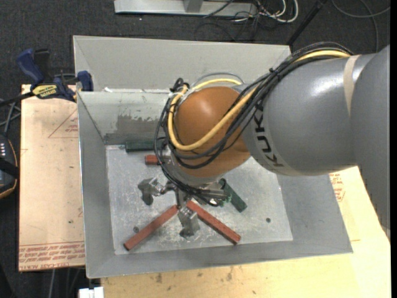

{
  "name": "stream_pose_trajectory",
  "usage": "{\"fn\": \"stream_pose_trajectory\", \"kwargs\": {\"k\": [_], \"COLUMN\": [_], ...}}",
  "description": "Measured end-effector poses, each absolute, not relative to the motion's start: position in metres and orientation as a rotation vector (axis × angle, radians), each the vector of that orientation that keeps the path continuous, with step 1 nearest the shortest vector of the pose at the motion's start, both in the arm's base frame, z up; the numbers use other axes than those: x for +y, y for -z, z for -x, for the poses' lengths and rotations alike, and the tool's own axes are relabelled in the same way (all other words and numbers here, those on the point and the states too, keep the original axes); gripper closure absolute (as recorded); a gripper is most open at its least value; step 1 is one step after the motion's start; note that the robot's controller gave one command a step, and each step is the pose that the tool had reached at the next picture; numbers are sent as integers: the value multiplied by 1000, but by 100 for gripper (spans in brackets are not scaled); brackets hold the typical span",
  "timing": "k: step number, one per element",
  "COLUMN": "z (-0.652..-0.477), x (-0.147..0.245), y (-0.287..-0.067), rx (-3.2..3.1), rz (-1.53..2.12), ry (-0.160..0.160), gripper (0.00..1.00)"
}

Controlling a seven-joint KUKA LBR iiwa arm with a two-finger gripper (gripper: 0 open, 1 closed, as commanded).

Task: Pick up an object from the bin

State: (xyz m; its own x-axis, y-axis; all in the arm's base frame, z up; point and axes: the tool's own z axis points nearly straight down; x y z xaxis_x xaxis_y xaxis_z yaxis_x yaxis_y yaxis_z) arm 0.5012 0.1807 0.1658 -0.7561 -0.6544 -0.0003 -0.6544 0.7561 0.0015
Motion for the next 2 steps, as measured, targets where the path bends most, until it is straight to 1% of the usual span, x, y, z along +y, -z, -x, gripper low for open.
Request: {"fn": "stream_pose_trajectory", "kwargs": {"k": [1,2], "z": [-489,-489], "x": [183,183], "y": [-71,-71], "rx": [-2956,-2956], "rz": [-1076,-1076], "ry": [3,3], "gripper": [100,100]}}
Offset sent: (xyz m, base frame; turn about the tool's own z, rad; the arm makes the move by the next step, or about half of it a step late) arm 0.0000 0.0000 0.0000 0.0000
